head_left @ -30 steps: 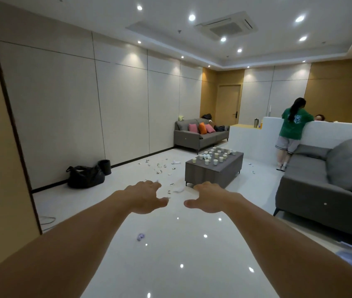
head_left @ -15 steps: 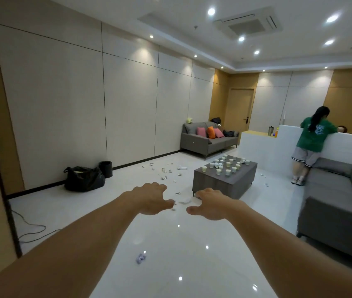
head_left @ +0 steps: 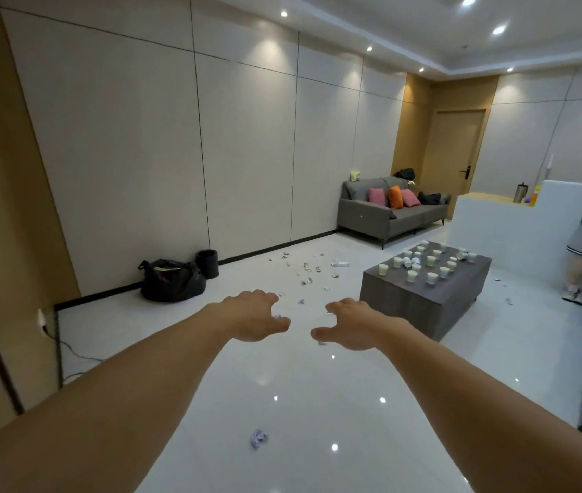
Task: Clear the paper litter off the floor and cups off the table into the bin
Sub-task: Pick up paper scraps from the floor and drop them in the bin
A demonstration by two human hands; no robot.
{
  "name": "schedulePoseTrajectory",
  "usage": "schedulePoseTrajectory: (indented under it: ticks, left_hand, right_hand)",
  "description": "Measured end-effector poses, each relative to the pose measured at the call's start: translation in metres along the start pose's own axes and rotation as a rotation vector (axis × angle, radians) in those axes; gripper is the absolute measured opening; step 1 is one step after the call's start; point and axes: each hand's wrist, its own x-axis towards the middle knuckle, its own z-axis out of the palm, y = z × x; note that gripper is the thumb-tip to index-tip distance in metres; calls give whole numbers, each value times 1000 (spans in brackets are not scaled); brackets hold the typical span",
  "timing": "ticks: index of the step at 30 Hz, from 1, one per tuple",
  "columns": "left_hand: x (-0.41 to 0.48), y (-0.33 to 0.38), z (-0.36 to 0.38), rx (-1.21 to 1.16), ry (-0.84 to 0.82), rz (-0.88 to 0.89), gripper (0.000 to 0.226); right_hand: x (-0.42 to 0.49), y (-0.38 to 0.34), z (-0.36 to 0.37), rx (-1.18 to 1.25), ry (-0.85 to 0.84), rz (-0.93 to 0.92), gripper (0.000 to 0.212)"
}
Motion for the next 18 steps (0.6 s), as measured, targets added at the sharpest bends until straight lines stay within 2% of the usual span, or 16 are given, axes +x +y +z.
schedulePoseTrajectory:
  ticks: [8,18]
  left_hand:
    - [137,-20,6,-47,-52,-114,76]
    - [289,-111,47,-112,-162,-226,78]
  right_hand:
    - [158,42,-2,-29,-93,-64,84]
    - [347,24,44,-65,-241,-119,88]
